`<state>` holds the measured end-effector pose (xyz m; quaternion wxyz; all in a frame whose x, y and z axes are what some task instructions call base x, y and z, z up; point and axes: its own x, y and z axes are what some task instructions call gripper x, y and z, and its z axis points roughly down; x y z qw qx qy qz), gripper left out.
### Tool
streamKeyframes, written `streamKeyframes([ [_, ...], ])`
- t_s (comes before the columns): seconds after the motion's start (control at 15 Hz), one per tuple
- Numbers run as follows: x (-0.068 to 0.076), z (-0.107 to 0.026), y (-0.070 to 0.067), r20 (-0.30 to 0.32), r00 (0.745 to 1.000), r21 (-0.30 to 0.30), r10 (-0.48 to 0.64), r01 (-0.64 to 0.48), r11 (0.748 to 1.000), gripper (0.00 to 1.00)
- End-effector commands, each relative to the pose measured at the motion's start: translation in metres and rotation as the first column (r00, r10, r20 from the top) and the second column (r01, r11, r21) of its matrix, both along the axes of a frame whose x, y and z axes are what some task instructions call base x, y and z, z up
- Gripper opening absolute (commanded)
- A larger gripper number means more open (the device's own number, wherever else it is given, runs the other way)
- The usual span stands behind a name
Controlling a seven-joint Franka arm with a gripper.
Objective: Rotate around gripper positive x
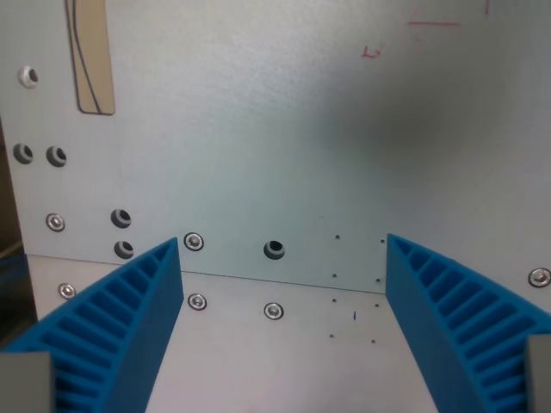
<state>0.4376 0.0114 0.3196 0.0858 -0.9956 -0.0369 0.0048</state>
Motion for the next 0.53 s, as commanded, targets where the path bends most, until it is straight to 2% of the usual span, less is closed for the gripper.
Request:
streamKeyframes([
  [0.07, 0.0003, 0.0036, -0.005, -0.02, 1.0, 0.209, 0.024, -0.019, 0.978, 1.0],
  [0.53, 0.0003, 0.0036, -0.005, -0.026, 0.999, 0.288, 0.025, -0.017, 0.958, 1.0],
])
